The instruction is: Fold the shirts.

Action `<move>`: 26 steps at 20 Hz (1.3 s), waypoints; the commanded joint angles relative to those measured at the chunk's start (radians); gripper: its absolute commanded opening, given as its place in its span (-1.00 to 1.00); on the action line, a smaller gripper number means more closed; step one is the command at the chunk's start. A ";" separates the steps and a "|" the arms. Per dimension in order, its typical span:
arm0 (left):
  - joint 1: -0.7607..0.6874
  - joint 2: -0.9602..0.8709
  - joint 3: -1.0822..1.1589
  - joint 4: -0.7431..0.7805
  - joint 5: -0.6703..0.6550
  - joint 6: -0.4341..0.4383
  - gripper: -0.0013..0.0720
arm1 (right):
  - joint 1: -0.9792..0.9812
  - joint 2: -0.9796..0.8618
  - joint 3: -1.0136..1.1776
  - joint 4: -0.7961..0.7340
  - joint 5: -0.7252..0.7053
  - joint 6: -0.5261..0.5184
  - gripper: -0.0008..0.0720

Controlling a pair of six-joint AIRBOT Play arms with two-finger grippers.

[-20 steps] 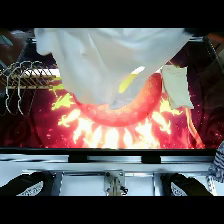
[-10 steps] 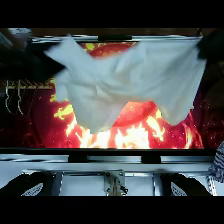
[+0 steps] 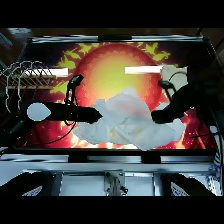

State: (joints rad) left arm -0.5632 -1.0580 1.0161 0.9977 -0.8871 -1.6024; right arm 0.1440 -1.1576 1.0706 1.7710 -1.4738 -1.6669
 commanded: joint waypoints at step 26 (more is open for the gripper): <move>0.057 0.015 -0.037 -0.015 0.039 0.004 -0.84 | 0.207 -0.305 -0.066 0.132 0.572 0.201 0.64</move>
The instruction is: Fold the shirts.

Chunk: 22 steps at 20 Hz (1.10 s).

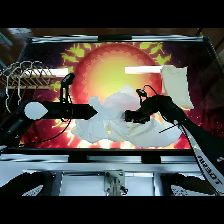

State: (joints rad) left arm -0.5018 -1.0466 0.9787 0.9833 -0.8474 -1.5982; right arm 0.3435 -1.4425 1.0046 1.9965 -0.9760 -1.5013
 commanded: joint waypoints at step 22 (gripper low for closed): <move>-0.003 0.006 0.008 0.000 0.006 0.015 -0.84 | 0.020 -0.006 0.000 0.067 0.214 -0.066 0.44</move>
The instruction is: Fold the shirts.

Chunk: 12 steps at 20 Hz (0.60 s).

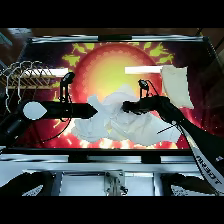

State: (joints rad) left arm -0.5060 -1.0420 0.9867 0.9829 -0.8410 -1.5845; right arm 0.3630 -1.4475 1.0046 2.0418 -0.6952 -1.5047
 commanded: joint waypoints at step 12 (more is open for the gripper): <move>0.001 0.006 0.026 -0.005 -0.005 -0.010 -0.84 | 0.071 -0.051 0.000 0.095 0.095 -0.171 0.52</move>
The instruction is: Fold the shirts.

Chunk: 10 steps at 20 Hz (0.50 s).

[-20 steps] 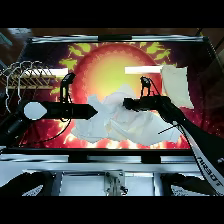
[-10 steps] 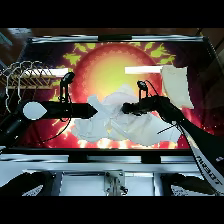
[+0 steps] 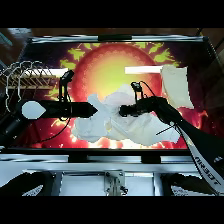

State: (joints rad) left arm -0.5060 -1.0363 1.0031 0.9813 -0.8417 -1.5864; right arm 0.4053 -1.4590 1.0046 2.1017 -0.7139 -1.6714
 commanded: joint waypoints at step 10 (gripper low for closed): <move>0.001 0.000 0.011 -0.032 -0.007 -0.008 -0.84 | 0.045 -0.105 0.000 0.031 0.385 0.261 -0.83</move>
State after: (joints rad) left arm -0.5060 -1.0367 1.0130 0.9588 -0.8482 -1.5940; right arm 0.4484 -1.5433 1.0046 2.1368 -0.3920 -1.4860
